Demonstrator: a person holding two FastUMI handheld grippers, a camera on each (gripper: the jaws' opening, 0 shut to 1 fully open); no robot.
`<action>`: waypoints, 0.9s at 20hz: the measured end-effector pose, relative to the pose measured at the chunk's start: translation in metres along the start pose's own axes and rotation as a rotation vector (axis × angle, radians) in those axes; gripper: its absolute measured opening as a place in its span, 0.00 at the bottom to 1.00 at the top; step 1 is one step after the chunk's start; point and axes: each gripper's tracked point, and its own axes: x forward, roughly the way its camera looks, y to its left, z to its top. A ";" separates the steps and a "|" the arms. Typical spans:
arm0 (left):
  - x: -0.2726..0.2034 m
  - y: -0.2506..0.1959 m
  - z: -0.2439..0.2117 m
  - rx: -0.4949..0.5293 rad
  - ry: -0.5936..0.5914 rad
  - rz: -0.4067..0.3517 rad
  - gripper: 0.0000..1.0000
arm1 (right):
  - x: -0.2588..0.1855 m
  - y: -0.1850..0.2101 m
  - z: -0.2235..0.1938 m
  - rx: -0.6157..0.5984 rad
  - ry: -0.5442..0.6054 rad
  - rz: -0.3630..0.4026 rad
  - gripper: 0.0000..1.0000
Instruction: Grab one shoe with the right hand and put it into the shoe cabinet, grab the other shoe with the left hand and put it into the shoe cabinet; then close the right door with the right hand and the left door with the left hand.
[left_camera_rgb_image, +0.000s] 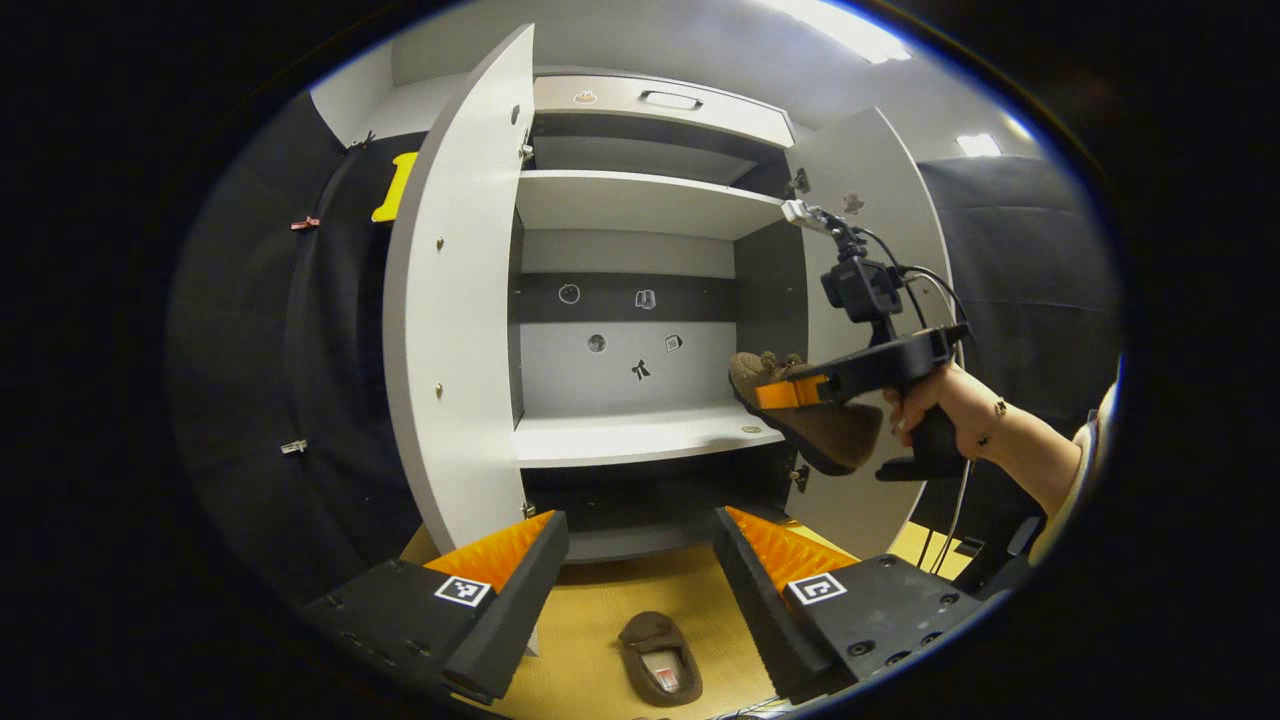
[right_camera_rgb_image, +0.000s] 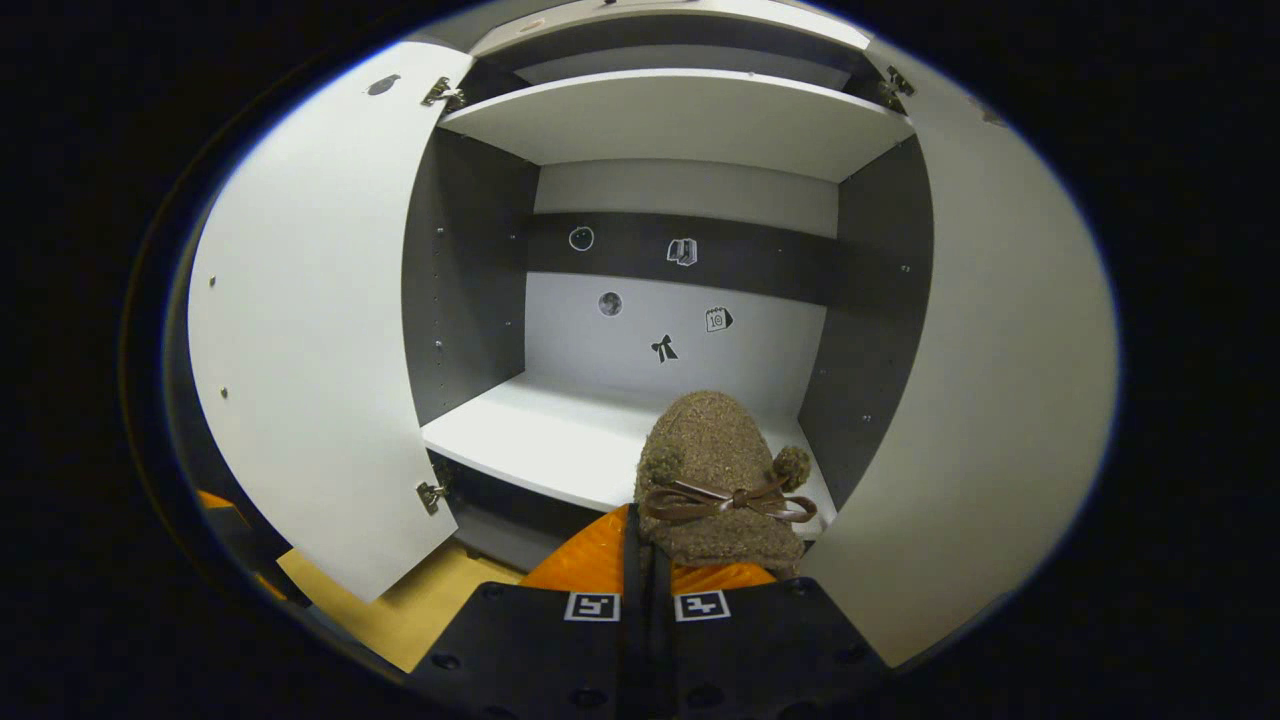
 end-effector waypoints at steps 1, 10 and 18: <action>0.005 -0.002 0.001 -0.001 -0.001 0.012 0.92 | 0.013 -0.004 0.006 0.002 0.003 0.006 0.05; 0.049 -0.021 -0.005 -0.037 0.022 0.134 0.92 | 0.131 -0.031 0.041 -0.056 0.028 0.002 0.05; 0.070 -0.013 -0.006 -0.059 0.045 0.139 0.92 | 0.226 -0.040 0.021 -0.036 0.168 -0.038 0.05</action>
